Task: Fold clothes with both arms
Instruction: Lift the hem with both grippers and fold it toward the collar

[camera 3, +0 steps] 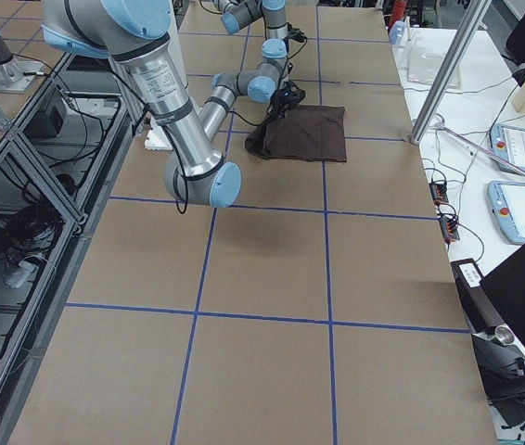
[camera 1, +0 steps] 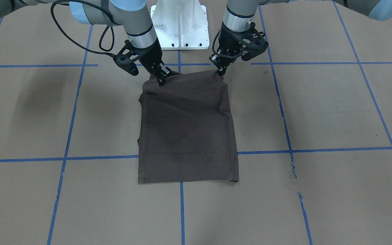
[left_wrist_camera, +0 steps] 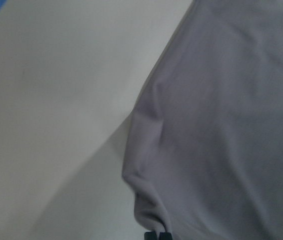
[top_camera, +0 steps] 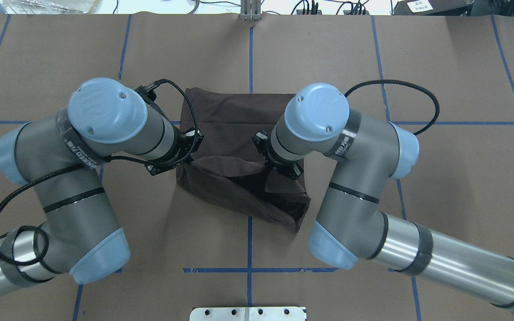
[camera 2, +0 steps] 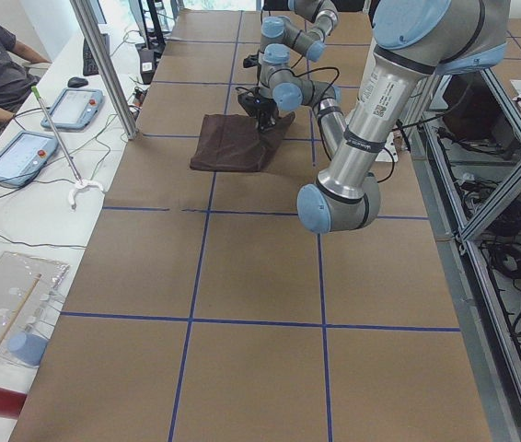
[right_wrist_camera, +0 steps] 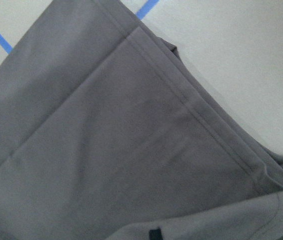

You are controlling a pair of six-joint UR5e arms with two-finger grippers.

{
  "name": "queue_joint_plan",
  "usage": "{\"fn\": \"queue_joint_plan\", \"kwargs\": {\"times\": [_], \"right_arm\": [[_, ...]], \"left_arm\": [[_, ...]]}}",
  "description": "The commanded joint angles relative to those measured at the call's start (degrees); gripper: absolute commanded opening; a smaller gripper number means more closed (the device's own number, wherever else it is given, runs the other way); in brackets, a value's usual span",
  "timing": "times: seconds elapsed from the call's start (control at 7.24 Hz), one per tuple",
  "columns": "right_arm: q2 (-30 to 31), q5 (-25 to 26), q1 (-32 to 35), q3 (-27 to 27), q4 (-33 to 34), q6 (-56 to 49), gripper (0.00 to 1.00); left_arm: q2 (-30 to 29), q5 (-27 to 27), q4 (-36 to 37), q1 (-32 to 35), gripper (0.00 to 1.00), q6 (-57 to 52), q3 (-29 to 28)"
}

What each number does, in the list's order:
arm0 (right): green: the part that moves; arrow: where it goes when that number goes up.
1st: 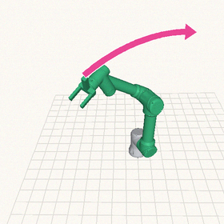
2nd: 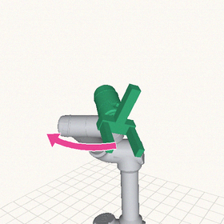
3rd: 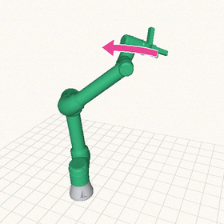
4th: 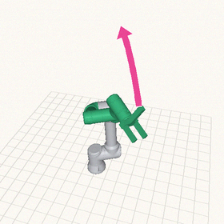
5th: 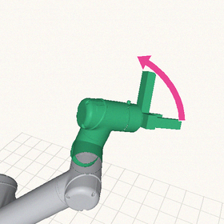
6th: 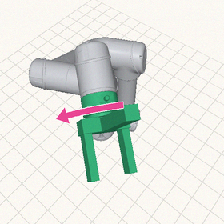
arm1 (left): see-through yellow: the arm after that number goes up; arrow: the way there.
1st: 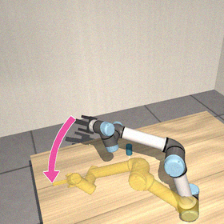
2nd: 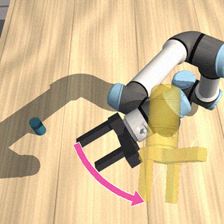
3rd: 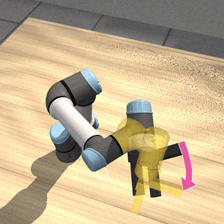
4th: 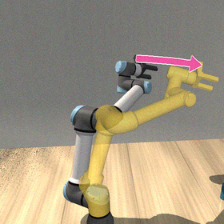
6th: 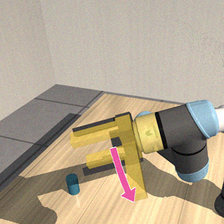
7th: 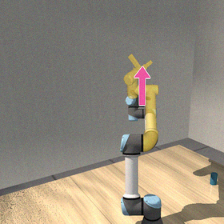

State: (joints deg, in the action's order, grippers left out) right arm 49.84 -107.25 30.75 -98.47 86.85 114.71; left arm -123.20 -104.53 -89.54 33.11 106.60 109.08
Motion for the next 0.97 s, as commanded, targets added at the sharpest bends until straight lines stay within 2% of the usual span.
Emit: {"fn": "queue_joint_plan", "kwargs": {"times": [0.0,0.28,0.41,0.55,0.69,0.83], "right_arm": [[-4.31,-1.30,3.16,9.92,-6.73,-1.07,0.00],[-9.55,-1.47,5.44,20.19,-8.54,-3.26,0.00],[-14.46,-1.91,7.37,28.16,-9.06,-5.01,0.00],[-18.08,-3.31,10.26,36.07,-13.16,-6.77,0.00],[-19.50,-3.67,12.29,42.24,-17.72,-10.09,0.00],[-20.04,-3.58,14.05,45.61,-19.07,-13.78,0.47]], "left_arm": [[-1.07,0.03,-8.43,3.00,0.00,-0.07,-8.24],[-3.87,-0.06,-11.95,6.42,0.00,-0.07,-14.03],[-8.32,-0.06,-15.98,8.87,0.00,0.10,-22.59],[-12.46,-0.06,-21.24,11.94,0.00,0.19,-33.03],[-13.63,0.03,-26.60,14.24,0.73,-1.29,-39.49],[-15.38,0.20,-27.61,16.52,1.00,-4.00,-41.82]]}}
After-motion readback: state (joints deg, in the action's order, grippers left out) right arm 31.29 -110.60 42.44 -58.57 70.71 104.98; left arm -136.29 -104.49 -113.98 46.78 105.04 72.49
